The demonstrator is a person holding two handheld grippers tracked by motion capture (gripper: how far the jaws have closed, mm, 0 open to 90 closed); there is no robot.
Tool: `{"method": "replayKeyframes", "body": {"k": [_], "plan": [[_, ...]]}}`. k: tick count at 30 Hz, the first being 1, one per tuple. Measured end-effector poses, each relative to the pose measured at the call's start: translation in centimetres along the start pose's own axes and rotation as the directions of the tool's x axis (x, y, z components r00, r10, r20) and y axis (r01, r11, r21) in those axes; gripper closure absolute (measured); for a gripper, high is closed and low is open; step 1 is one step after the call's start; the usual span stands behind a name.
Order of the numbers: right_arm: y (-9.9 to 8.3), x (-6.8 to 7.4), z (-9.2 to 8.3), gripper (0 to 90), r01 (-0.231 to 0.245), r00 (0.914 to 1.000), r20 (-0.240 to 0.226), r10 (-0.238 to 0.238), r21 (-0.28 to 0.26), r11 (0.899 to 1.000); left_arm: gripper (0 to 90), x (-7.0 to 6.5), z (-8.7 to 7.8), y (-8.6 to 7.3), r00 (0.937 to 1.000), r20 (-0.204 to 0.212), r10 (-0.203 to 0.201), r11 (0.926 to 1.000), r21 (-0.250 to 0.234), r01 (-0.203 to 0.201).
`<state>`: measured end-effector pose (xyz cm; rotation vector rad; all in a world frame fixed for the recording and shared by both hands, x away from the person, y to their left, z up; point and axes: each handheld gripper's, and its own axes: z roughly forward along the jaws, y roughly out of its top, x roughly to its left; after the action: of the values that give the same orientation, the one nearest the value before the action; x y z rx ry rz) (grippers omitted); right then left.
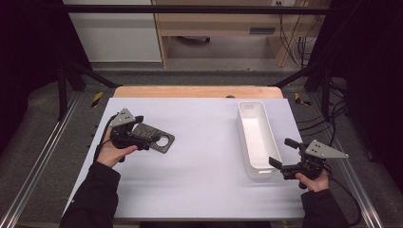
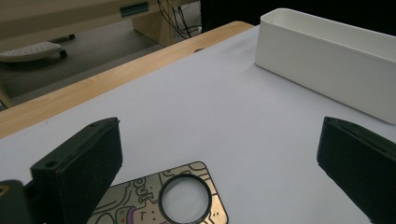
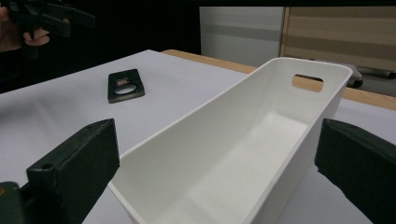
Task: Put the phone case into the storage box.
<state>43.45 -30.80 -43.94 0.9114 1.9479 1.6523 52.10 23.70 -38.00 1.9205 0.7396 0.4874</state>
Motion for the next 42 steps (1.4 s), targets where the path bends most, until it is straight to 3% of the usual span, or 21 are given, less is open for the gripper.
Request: {"method": "replayKeyframes", "body": {"k": [7,13,15,23,26,30,42], "plan": [[0.0,0.0,0.0,0.4,0.000,1.0000,0.002,0.000,0.000,1.000,0.0,1.0,0.6,0.5,0.9999,0.003,-0.010,0.9999,-0.008,0.010],[0.0,0.0,0.0,0.4,0.000,1.0000,-0.003,0.000,-0.001,1.000,0.0,1.7,1.5,0.8,0.9997,-0.022,-0.004,0.9999,0.011,0.004],[0.0,0.0,0.1,0.4,0.000,1.0000,-0.003,0.000,0.000,1.000,0.0,2.0,1.9,0.8,0.9986,-0.049,0.017,0.9989,0.045,-0.015],[-0.1,0.0,0.2,0.4,0.006,1.0000,0.000,-0.006,0.014,1.000,0.0,3.5,3.2,0.0,0.9983,-0.057,-0.009,0.9954,0.095,0.015],[-0.1,0.1,0.1,0.4,0.007,1.0000,-0.001,-0.007,0.010,1.000,0.0,4.2,3.7,-0.4,0.9967,-0.073,-0.036,0.9933,0.107,0.043],[-0.1,0.0,0.2,0.4,0.009,1.0000,0.002,-0.009,0.018,1.000,1.7,4.8,4.3,-0.7,0.9947,-0.096,-0.037,0.9918,0.118,0.048],[-0.1,0.0,0.0,0.4,0.004,1.0000,0.004,-0.004,0.012,1.000,10.6,6.7,5.3,-1.4,0.9783,-0.192,-0.079,0.9849,0.137,0.106]]}}
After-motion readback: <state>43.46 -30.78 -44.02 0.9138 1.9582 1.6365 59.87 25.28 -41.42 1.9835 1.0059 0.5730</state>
